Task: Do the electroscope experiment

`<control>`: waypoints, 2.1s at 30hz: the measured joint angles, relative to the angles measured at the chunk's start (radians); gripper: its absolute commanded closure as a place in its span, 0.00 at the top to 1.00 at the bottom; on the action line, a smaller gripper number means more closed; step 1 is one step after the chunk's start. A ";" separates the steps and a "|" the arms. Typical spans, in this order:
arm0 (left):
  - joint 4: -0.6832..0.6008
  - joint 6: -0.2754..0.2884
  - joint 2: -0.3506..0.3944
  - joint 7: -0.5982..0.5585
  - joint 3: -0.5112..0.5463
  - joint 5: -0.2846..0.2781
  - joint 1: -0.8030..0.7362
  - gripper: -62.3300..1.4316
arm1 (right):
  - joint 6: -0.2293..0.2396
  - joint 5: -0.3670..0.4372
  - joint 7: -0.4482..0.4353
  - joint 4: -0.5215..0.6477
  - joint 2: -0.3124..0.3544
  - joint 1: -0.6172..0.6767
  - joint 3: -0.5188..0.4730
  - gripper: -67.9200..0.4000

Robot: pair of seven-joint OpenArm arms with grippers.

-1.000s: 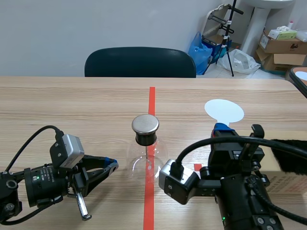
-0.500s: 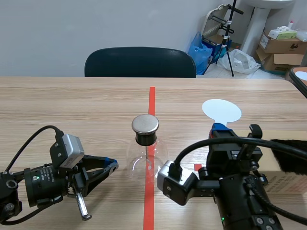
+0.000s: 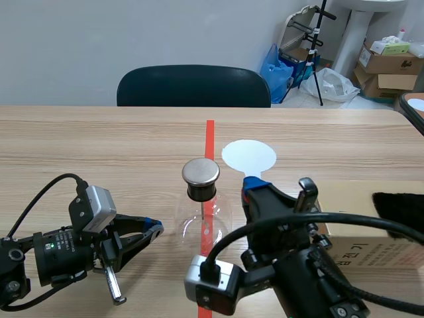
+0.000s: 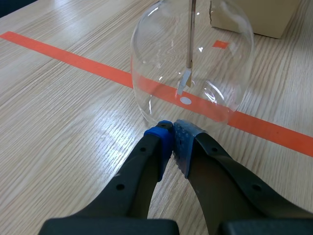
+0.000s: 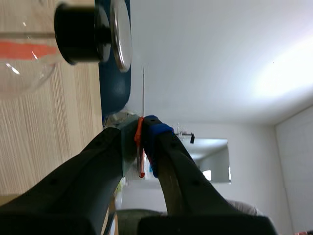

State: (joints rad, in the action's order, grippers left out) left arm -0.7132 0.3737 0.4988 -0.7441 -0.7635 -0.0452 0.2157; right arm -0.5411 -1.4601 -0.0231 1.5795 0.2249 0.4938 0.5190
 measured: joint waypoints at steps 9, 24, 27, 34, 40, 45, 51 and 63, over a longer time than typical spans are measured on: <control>0.000 0.000 0.000 0.000 0.000 0.000 0.000 0.07 | 0.000 0.000 -0.172 0.000 0.000 0.000 0.000 0.03; 0.000 0.000 0.000 0.000 0.000 0.000 0.000 0.07 | 0.000 0.000 -0.216 0.000 0.000 0.000 0.000 0.03; 0.000 0.000 0.000 0.000 0.000 0.000 0.000 0.07 | 0.000 0.000 -0.216 0.000 0.000 0.000 0.000 0.03; 0.000 0.000 0.000 0.000 0.000 0.000 0.000 0.07 | 0.000 0.000 -0.216 0.000 0.000 0.000 0.000 0.03; 0.000 0.000 0.000 0.000 0.000 0.000 0.000 0.07 | 0.000 0.000 -0.216 0.000 0.000 0.000 0.000 0.03; 0.000 0.000 0.000 0.000 0.000 0.000 0.000 0.07 | 0.000 0.000 -0.216 0.000 0.000 0.000 0.000 0.03; 0.000 0.000 0.000 0.000 0.000 0.000 0.000 0.07 | 0.000 0.000 -0.216 0.000 0.000 0.000 0.000 0.03; 0.000 0.000 0.000 0.000 0.000 0.000 0.000 0.07 | 0.000 0.000 -0.216 0.000 0.000 0.000 0.000 0.03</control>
State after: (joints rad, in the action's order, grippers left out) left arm -0.7132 0.3737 0.4988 -0.7441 -0.7635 -0.0452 0.2157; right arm -0.5411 -1.4601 -0.2390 1.5795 0.2253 0.4938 0.5190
